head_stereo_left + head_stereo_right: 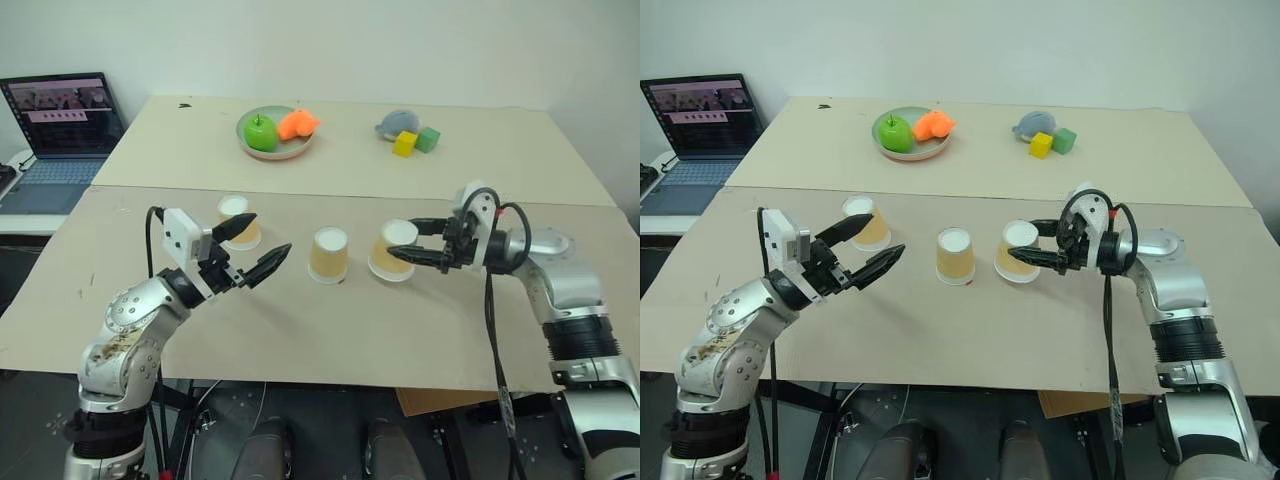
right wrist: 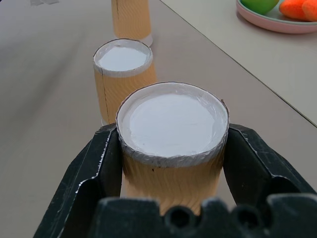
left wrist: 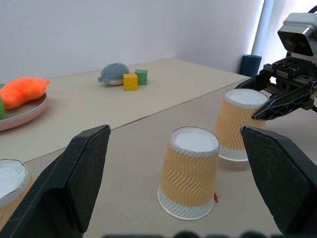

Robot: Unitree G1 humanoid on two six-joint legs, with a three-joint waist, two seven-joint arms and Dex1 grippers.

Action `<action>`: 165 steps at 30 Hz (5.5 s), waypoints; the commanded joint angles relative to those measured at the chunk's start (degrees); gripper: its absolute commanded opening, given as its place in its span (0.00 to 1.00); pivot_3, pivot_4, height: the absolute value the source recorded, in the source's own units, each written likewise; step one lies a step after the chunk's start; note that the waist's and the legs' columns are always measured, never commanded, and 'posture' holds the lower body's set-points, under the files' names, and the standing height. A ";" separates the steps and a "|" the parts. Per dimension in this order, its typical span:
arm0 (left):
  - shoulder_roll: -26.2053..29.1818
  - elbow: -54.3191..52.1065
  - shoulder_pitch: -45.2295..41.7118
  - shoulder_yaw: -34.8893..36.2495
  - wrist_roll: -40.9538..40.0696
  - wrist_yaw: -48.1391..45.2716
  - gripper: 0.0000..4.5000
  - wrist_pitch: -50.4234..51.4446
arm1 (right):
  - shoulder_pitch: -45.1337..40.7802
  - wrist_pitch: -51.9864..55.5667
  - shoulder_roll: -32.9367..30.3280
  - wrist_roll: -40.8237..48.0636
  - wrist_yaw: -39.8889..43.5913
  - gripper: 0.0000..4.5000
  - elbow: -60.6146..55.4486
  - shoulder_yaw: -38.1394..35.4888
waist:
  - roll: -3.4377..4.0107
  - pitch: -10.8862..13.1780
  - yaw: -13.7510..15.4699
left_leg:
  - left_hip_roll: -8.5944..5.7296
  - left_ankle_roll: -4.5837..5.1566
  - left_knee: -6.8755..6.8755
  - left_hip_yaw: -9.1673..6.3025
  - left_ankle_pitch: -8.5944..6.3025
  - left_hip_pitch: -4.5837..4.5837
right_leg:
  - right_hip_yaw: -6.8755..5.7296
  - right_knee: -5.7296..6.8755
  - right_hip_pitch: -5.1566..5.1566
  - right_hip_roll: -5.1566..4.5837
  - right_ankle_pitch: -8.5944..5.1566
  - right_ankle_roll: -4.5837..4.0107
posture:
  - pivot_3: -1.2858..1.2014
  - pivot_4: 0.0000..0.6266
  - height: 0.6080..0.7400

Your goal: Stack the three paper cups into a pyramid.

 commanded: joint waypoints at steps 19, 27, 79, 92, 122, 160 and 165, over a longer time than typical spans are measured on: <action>-1.29 0.07 -3.08 -1.70 -0.39 1.07 1.00 -1.49 | 0.63 -4.03 6.60 -2.73 -2.82 0.59 1.33 -0.26 | 0.00 0.00 -0.64 | -0.01 -0.02 0.00 0.00 0.01 0.00 | 0.00 0.04 -0.01 0.00 0.00 0.00 | 0.52 0.24 0.53; -1.82 -0.11 -3.06 -2.26 -0.13 1.32 1.00 -1.69 | -0.01 -4.70 8.59 -3.42 -3.19 0.59 2.83 -0.29 | 0.00 0.00 -0.91 | -0.01 -0.02 -0.01 -0.01 0.01 0.00 | 0.00 0.04 -0.03 0.00 0.00 0.00 | 0.52 0.24 0.53; -10.44 14.20 -3.29 -0.04 17.83 28.20 1.00 -7.24 | 17.85 25.44 -7.29 22.47 -5.45 0.99 -31.47 -17.51 | -0.13 0.04 0.37 | -0.01 0.00 -0.01 -0.10 0.00 0.00 | -0.01 -0.01 0.02 0.00 0.01 -0.01 | 0.52 0.24 0.53; -9.17 22.53 -10.95 0.18 18.94 26.77 1.00 -8.87 | 19.00 23.69 -6.89 22.31 -7.57 0.99 -32.29 -17.77 | -0.15 0.05 0.37 | -0.02 0.00 -0.01 -0.10 0.00 -0.02 | -0.04 -0.03 0.02 0.00 0.01 0.00 | 0.52 0.24 0.53; -13.20 33.69 -20.71 -1.58 19.47 24.63 0.54 -12.32 | 21.98 23.33 -7.67 22.53 -10.53 1.00 -33.67 -20.04 | -0.20 0.07 0.38 | -0.03 0.00 0.00 -0.10 0.00 -0.03 | -0.04 -0.03 0.02 0.00 0.03 0.02 | 0.52 0.24 0.53; -10.81 39.12 -42.37 -12.86 3.73 -20.15 0.54 0.78 | 33.86 22.04 -11.41 24.63 -9.70 1.00 -39.96 -29.79 | -0.32 0.14 0.34 | -0.04 0.02 0.01 -0.11 0.00 -0.05 | -0.04 -0.11 0.05 0.05 0.03 0.05 | 0.52 0.24 0.53; -10.23 42.69 -42.82 -13.85 7.32 -20.41 0.54 -2.31 | 34.36 21.85 -11.19 24.54 -10.33 1.00 -40.28 -29.65 | -0.32 0.14 0.35 | -0.04 0.02 0.02 -0.11 0.01 -0.05 | -0.03 -0.10 0.06 0.05 0.03 0.05 | 0.52 0.24 0.53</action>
